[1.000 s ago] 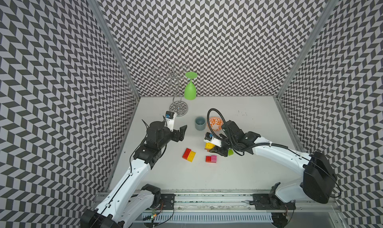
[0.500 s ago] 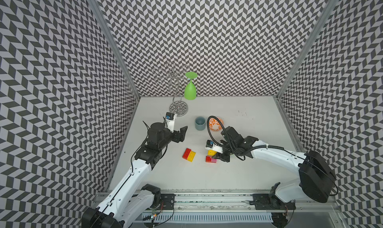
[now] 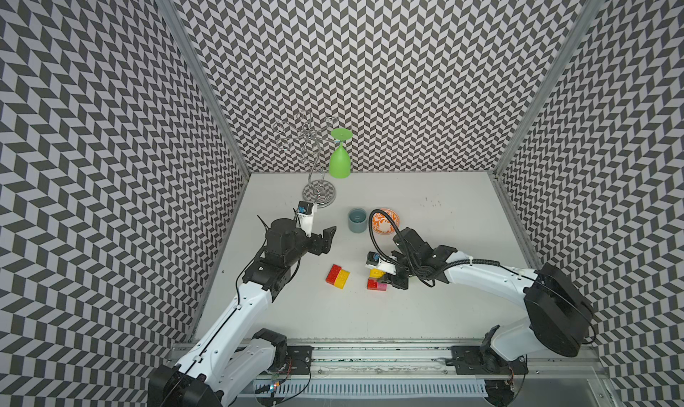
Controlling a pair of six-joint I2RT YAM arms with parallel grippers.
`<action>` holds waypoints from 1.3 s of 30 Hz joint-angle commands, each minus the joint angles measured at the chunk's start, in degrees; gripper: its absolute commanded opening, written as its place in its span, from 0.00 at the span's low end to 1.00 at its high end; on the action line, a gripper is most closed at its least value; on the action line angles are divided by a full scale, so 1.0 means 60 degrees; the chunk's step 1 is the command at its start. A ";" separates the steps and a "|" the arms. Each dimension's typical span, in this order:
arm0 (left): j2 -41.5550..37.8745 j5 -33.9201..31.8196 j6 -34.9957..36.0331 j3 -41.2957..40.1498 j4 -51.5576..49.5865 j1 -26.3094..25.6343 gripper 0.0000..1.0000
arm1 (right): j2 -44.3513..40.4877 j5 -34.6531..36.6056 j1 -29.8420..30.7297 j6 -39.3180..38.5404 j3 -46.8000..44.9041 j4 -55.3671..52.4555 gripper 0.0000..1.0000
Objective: Assemble the letter s with lego
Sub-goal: Assemble the lego brick with the lego brick.
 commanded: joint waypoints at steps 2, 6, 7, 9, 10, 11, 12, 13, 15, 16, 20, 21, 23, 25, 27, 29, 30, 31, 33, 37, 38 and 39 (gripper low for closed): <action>0.0093 0.0178 -0.0073 -0.0014 0.0238 0.0070 0.85 | 0.0038 -0.0010 0.0054 -0.0201 -0.0202 0.0554 0.10; 0.0126 0.0191 -0.0083 -0.0012 0.0261 0.0070 0.85 | 0.0118 -0.0021 0.0056 -0.0185 -0.0292 0.0644 0.09; 0.0134 0.0197 -0.0075 -0.0017 0.0260 0.0078 0.85 | 0.0138 -0.0020 0.0056 -0.0197 -0.0298 0.0655 0.09; 0.0126 0.0209 -0.0075 -0.0009 0.0256 0.0070 0.85 | 0.0164 -0.0020 0.0055 -0.0215 -0.0304 0.0673 0.09; 0.0141 0.0223 -0.0084 -0.0014 0.0260 0.0070 0.85 | 0.0184 -0.0021 0.0056 -0.0230 -0.0298 0.0687 0.09; 0.0143 0.0217 -0.0075 -0.0016 0.0254 0.0070 0.85 | 0.0186 -0.0035 0.0056 -0.0244 -0.0312 0.0715 0.09; 0.0163 0.0226 -0.0086 -0.0010 0.0276 0.0070 0.85 | 0.0192 -0.0063 0.0054 -0.0252 -0.0313 0.0753 0.09; 0.0165 0.0223 -0.0090 0.0005 0.0275 0.0074 0.85 | 0.0202 -0.0064 0.0056 -0.0265 -0.0318 0.0788 0.09; 0.0170 0.0230 -0.0076 0.0003 0.0276 0.0070 0.85 | 0.0287 -0.0118 0.0056 -0.0285 -0.0298 0.0805 0.09; 0.0179 0.0221 -0.0075 0.0005 0.0279 0.0070 0.85 | 0.0307 -0.0150 0.0049 -0.0300 -0.0298 0.0812 0.08; 0.0175 0.0230 -0.0067 0.0005 0.0257 0.0068 0.85 | 0.0362 -0.0267 0.0056 -0.0304 -0.0398 0.0877 0.07; 0.0192 0.0209 -0.0068 0.0005 0.0253 0.0070 0.85 | 0.0348 -0.0306 0.0056 -0.0304 -0.0428 0.0889 0.07; 0.0193 0.0204 -0.0075 -0.0001 0.0256 0.0070 0.85 | 0.0306 -0.0356 0.0048 -0.0275 -0.0502 0.0944 0.07; 0.0216 0.0229 -0.0089 0.0028 0.0247 0.0070 0.85 | 0.0291 -0.0358 0.0049 -0.0253 -0.0568 0.0986 0.06; 0.0220 0.0230 -0.0082 0.0016 0.0257 0.0070 0.85 | 0.0320 -0.0328 0.0056 -0.0242 -0.0630 0.1060 0.06; 0.0215 0.0223 -0.0071 0.0020 0.0253 0.0070 0.85 | 0.0312 -0.0328 0.0049 -0.0218 -0.0690 0.1146 0.06; 0.0228 0.0225 -0.0067 0.0012 0.0243 0.0084 0.85 | 0.0327 -0.0330 0.0052 -0.0196 -0.0743 0.1224 0.06; 0.0218 0.0226 -0.0075 0.0020 0.0246 0.0085 0.85 | 0.0322 -0.0317 0.0043 -0.0180 -0.0777 0.1255 0.06; 0.0222 0.0225 -0.0075 0.0015 0.0249 0.0085 0.85 | 0.0336 -0.0285 0.0038 -0.0172 -0.0849 0.1325 0.06; 0.0220 0.0247 -0.0075 0.0027 0.0244 0.0100 0.85 | 0.0316 -0.0211 0.0027 -0.0193 -0.1015 0.1420 0.04; 0.0224 0.0260 -0.0076 0.0010 0.0246 0.0107 0.85 | 0.0305 -0.0204 0.0027 -0.0236 -0.1046 0.1406 0.04; 0.0222 0.0260 -0.0075 0.0031 0.0249 0.0114 0.85 | 0.0283 -0.0175 0.0012 -0.0269 -0.1096 0.1406 0.04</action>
